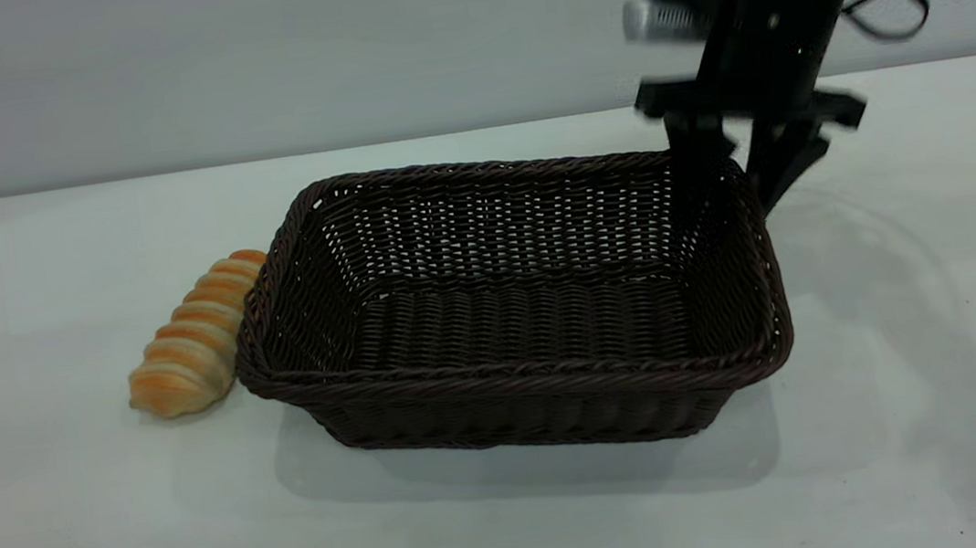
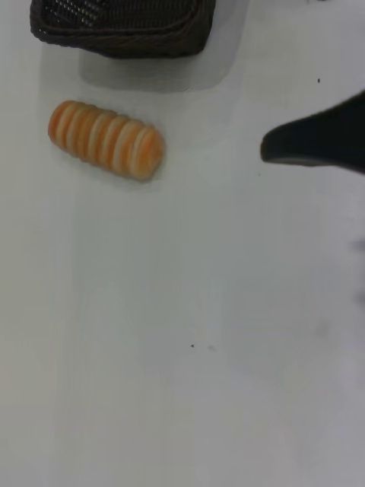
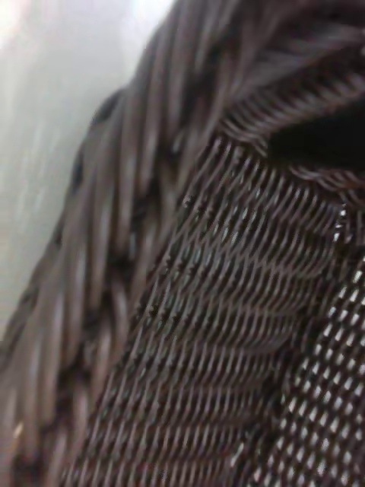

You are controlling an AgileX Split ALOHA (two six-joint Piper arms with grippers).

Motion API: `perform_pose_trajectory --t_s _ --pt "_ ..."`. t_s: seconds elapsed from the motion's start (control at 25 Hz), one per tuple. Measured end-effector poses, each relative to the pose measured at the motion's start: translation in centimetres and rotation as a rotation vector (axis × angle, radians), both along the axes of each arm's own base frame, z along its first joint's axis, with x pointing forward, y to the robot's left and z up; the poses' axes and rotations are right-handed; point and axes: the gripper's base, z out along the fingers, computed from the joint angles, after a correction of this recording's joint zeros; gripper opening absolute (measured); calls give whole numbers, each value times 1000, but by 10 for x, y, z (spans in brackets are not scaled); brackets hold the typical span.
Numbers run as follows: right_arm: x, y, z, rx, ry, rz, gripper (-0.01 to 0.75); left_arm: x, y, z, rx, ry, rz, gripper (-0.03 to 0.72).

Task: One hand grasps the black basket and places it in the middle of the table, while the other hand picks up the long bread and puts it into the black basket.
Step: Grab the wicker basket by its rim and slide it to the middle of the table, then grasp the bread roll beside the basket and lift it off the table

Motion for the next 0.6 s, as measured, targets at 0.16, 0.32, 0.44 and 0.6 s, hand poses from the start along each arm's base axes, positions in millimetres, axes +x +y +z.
perform_pose_trajectory --t_s 0.16,0.32,0.44,0.6 --pt "11 -12 35 7 -55 -9 595 0 0 0 1 0 0 468" --pt "17 -24 60 -66 -136 -14 582 0 0 0 1 1 0 468" --pt "16 -34 81 -161 -187 -11 555 7 0 -1 3 31 -2 468" --pt "4 -46 120 -240 -258 -27 538 27 0 -5 17 115 -25 468"
